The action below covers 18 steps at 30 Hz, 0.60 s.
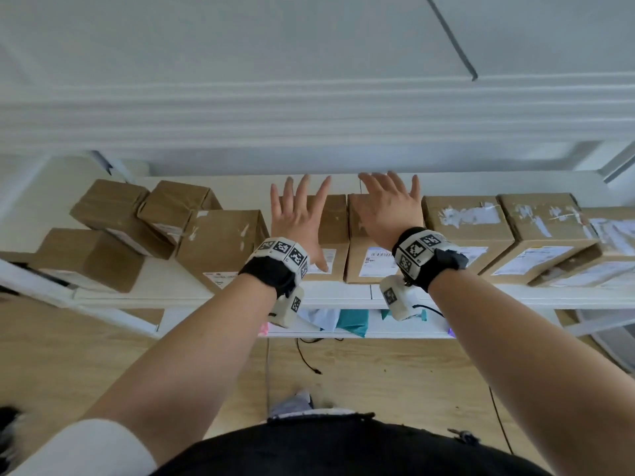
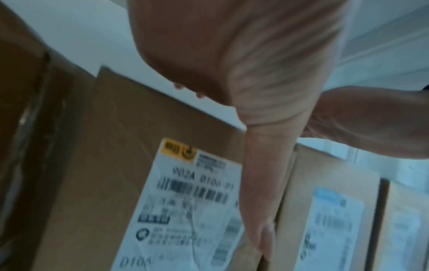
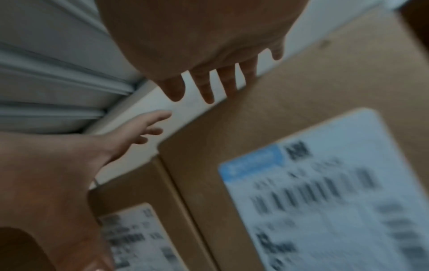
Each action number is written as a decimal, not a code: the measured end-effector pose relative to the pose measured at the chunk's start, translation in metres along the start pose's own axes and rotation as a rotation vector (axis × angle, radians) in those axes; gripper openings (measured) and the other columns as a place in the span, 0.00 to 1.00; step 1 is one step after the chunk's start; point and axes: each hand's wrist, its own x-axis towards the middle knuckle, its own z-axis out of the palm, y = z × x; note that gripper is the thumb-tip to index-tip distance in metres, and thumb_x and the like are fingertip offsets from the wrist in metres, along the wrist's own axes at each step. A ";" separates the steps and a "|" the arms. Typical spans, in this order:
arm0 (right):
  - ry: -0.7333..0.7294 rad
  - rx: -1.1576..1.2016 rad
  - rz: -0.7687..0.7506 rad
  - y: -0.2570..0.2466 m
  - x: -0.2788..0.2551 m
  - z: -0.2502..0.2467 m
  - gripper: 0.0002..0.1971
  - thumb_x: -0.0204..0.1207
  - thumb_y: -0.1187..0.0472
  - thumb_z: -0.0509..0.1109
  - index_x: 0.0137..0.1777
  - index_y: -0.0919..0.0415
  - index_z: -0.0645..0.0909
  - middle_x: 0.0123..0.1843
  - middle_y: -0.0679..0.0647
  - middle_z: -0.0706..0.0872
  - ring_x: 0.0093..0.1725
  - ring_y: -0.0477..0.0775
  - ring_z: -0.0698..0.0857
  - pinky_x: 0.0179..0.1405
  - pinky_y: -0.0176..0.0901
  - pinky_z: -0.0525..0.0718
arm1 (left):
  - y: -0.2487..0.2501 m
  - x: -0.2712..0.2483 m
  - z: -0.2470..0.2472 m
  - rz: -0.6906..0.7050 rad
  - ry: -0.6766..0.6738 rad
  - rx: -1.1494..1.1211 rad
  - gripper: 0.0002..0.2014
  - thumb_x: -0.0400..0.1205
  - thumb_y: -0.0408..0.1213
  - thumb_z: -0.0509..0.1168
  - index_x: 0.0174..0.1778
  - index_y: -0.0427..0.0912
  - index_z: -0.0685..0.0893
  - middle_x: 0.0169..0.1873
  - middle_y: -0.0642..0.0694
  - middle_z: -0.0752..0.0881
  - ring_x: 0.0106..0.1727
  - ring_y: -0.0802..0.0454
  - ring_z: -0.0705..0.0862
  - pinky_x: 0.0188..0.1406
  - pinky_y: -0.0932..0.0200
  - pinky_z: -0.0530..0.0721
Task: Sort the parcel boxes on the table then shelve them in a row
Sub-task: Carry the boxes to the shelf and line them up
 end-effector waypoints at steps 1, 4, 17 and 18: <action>0.024 0.018 -0.019 -0.009 0.003 -0.003 0.28 0.84 0.38 0.50 0.80 0.50 0.69 0.78 0.52 0.75 0.82 0.60 0.65 0.82 0.71 0.49 | -0.006 -0.005 -0.006 -0.019 -0.005 -0.013 0.82 0.49 0.67 0.83 0.82 0.54 0.25 0.86 0.39 0.36 0.85 0.32 0.36 0.78 0.29 0.29; 0.034 0.071 -0.102 -0.046 0.011 -0.008 0.29 0.83 0.37 0.51 0.78 0.51 0.71 0.77 0.53 0.77 0.82 0.60 0.66 0.83 0.69 0.50 | -0.032 -0.021 -0.018 -0.082 -0.074 -0.036 0.82 0.50 0.65 0.84 0.82 0.55 0.25 0.85 0.40 0.32 0.85 0.34 0.33 0.79 0.28 0.30; -0.155 -0.078 -0.165 -0.119 0.019 0.051 0.24 0.85 0.41 0.51 0.74 0.52 0.69 0.69 0.55 0.80 0.69 0.62 0.77 0.78 0.64 0.62 | -0.137 -0.036 0.019 -0.101 -0.091 -0.052 0.58 0.62 0.38 0.78 0.85 0.50 0.49 0.79 0.43 0.60 0.83 0.40 0.54 0.84 0.36 0.47; -0.125 -0.078 -0.173 -0.116 0.017 0.054 0.23 0.85 0.41 0.51 0.74 0.52 0.69 0.68 0.54 0.81 0.68 0.62 0.77 0.78 0.63 0.63 | -0.139 -0.030 0.021 -0.079 -0.065 -0.086 0.57 0.62 0.37 0.78 0.85 0.50 0.51 0.78 0.43 0.61 0.82 0.40 0.56 0.84 0.38 0.51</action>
